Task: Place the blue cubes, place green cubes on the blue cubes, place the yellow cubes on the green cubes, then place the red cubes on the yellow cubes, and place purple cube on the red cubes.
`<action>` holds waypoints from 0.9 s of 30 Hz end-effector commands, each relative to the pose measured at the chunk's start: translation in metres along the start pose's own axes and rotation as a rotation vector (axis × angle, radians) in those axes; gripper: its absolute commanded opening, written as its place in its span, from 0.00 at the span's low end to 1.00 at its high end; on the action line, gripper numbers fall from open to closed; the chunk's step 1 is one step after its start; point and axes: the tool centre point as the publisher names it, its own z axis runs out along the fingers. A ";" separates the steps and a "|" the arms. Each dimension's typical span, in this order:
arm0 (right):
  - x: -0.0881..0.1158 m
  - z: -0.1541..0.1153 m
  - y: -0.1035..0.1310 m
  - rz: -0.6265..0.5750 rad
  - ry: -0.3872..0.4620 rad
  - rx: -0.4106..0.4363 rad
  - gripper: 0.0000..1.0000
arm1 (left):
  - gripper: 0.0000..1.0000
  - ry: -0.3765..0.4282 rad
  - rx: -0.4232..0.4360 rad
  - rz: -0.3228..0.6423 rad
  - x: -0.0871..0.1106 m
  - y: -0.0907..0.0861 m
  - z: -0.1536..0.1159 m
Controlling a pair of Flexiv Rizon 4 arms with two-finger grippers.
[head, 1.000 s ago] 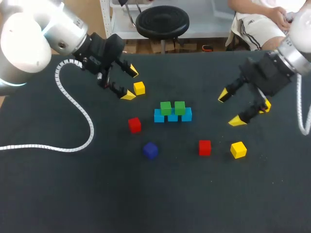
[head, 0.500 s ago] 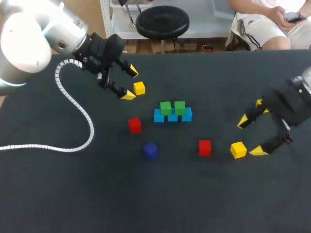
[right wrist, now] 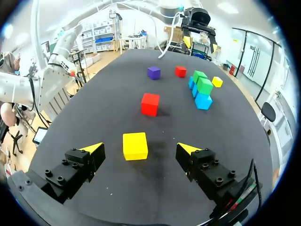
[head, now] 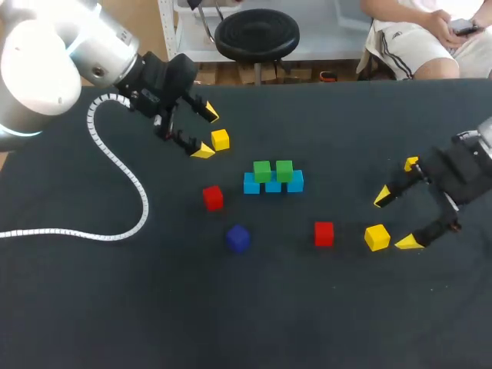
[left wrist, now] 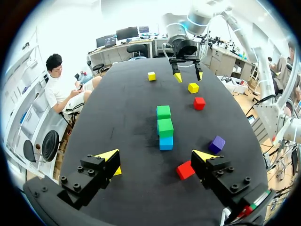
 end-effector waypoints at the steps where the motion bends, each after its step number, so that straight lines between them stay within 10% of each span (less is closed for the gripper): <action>1: 0.004 0.009 -0.011 -0.006 -0.039 -0.044 1.00 | 1.00 0.000 0.001 0.001 0.000 0.001 0.000; 14: 0.006 0.019 -0.010 -0.008 -0.070 -0.066 1.00 | 1.00 0.000 0.001 0.001 0.000 0.001 0.000; 17: 0.005 0.020 -0.010 -0.014 -0.072 -0.073 0.50 | 1.00 0.000 0.001 0.001 0.000 0.001 0.000; 25: 0.003 0.025 -0.008 -0.021 -0.071 -0.090 0.20 | 1.00 0.000 0.001 0.001 0.000 0.001 0.000; 27: 0.003 0.026 -0.008 -0.020 -0.071 -0.093 0.00 | 1.00 0.000 0.001 0.001 0.000 0.001 0.000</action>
